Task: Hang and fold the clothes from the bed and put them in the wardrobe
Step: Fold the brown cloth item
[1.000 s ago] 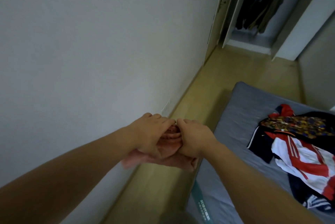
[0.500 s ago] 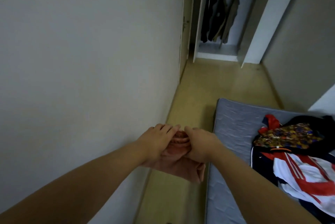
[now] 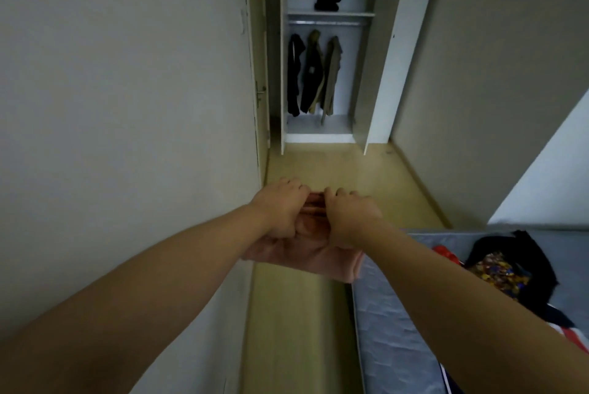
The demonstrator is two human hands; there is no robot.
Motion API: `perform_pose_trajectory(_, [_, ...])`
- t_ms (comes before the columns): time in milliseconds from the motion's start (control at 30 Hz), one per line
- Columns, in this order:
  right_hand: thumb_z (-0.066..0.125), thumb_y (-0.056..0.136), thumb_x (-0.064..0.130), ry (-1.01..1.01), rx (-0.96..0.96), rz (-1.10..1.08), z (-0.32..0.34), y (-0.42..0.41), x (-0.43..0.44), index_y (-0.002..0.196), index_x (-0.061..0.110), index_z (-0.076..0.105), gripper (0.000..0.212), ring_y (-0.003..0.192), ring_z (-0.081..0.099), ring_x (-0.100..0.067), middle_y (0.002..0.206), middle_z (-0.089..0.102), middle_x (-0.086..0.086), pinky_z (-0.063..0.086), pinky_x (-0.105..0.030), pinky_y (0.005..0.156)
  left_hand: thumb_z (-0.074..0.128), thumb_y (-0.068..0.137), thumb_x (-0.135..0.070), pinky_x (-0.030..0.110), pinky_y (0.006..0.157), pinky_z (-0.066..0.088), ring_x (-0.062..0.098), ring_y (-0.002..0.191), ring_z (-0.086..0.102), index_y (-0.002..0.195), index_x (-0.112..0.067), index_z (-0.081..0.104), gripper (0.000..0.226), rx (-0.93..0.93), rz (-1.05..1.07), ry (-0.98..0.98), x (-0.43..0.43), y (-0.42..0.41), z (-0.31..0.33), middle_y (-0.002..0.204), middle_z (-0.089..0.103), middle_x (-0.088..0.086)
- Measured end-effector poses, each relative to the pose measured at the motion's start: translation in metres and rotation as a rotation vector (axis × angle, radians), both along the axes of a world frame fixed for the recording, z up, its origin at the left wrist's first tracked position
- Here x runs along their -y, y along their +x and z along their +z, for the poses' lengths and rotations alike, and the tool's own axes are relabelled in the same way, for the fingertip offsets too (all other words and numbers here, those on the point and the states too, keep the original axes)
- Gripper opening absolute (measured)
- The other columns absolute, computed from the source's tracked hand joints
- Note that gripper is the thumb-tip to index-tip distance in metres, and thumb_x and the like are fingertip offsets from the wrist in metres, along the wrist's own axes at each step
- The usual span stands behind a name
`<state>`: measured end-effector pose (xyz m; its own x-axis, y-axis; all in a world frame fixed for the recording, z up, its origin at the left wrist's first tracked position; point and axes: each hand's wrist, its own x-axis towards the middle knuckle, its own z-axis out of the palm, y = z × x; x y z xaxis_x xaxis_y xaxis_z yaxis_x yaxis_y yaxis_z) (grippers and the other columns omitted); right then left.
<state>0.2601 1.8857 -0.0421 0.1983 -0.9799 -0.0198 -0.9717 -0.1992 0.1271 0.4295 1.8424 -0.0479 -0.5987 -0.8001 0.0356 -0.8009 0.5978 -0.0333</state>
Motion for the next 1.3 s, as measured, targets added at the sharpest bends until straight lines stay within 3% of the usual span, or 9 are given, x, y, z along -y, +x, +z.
perform_pose_trajectory(233, [0.06, 0.08, 0.045, -0.116, 0.072, -0.122, 0.054, -0.021, 0.14, 0.118, 0.023, 0.037, 0.049, 0.108, 0.052, -0.031, 0.116, 0.049, -0.008, 0.041, -0.044, 0.086, 0.07, 0.063, -0.042, 0.03, 0.071, 0.037, 0.021, 0.095, 0.049, 0.09, -0.031, 0.044, 0.039, -0.097, -0.104, -0.117, 0.164, -0.024, 0.054, 0.096, 0.042, -0.002])
perform_pose_trajectory(400, [0.059, 0.08, 0.044, -0.173, 0.083, -0.114, 0.077, -0.053, 0.242, 0.121, 0.022, 0.038, 0.051, 0.111, 0.053, -0.03, 0.119, 0.052, -0.006, 0.042, -0.046, 0.095, 0.067, 0.062, -0.041, 0.032, 0.073, 0.033, 0.019, 0.094, 0.045, 0.102, -0.026, 0.055, 0.044, -0.061, -0.15, -0.28, 0.272, -0.051, 0.077, 0.095, 0.036, -0.004])
perform_pose_trajectory(633, [0.064, 0.075, 0.035, -0.243, 0.066, -0.043, 0.109, -0.109, 0.409, 0.113, 0.026, 0.035, 0.049, 0.106, 0.054, -0.028, 0.113, 0.059, -0.002, 0.041, -0.044, 0.086, 0.064, 0.06, -0.047, 0.034, 0.088, 0.043, 0.019, 0.107, 0.046, 0.12, -0.025, 0.053, 0.065, -0.003, -0.145, -0.408, 0.431, -0.095, 0.114, 0.121, 0.049, -0.003])
perform_pose_trajectory(767, [0.063, 0.072, 0.035, -0.297, 0.093, 0.016, 0.138, -0.144, 0.506, 0.103, 0.031, 0.025, 0.049, 0.101, 0.053, -0.026, 0.108, 0.058, -0.001, 0.044, -0.043, 0.077, 0.068, 0.063, -0.044, 0.031, 0.072, 0.039, 0.016, 0.089, 0.049, 0.102, -0.03, 0.05, 0.046, -0.025, -0.094, -0.42, 0.515, -0.123, 0.147, 0.095, 0.047, -0.007])
perform_pose_trajectory(867, [0.064, 0.072, 0.034, -0.338, 0.086, 0.061, 0.154, -0.163, 0.573, 0.103, 0.029, 0.026, 0.049, 0.098, 0.052, -0.026, 0.108, 0.058, 0.0, 0.041, -0.038, 0.069, 0.069, 0.06, -0.045, 0.031, 0.066, 0.039, 0.013, 0.079, 0.047, 0.095, -0.031, 0.047, 0.044, -0.03, -0.059, -0.43, 0.577, -0.138, 0.162, 0.088, 0.043, -0.009])
perform_pose_trajectory(1033, [0.065, 0.073, 0.03, -0.346, 0.053, 0.089, 0.163, -0.181, 0.686, 0.113, 0.025, 0.03, 0.054, 0.092, 0.051, -0.025, 0.105, 0.054, 0.0, 0.038, -0.038, 0.065, 0.066, 0.061, -0.047, 0.033, 0.073, 0.047, 0.012, 0.083, 0.049, 0.1, -0.031, 0.049, 0.045, -0.012, -0.031, -0.463, 0.689, -0.152, 0.171, 0.092, 0.045, -0.01])
perform_pose_trajectory(1167, [0.065, 0.074, 0.033, -0.401, -0.005, 0.108, 0.163, -0.187, 0.789, 0.124, 0.024, 0.032, 0.06, 0.092, 0.056, -0.027, 0.103, 0.055, 0.0, 0.039, -0.038, 0.064, 0.067, 0.06, -0.05, 0.029, 0.067, 0.038, 0.011, 0.083, 0.046, 0.105, -0.03, 0.05, 0.052, -0.006, -0.042, -0.498, 0.792, -0.155, 0.17, 0.092, 0.043, -0.01])
perform_pose_trajectory(1300, [0.067, 0.074, 0.036, -0.431, -0.034, 0.089, 0.169, -0.192, 0.9, 0.122, 0.025, 0.033, 0.06, 0.089, 0.056, -0.027, 0.103, 0.056, -0.001, 0.041, -0.039, 0.064, 0.068, 0.063, -0.049, 0.03, 0.069, 0.033, 0.013, 0.087, 0.048, 0.109, -0.03, 0.051, 0.052, -0.019, -0.071, -0.525, 0.906, -0.158, 0.177, 0.099, 0.048, -0.007])
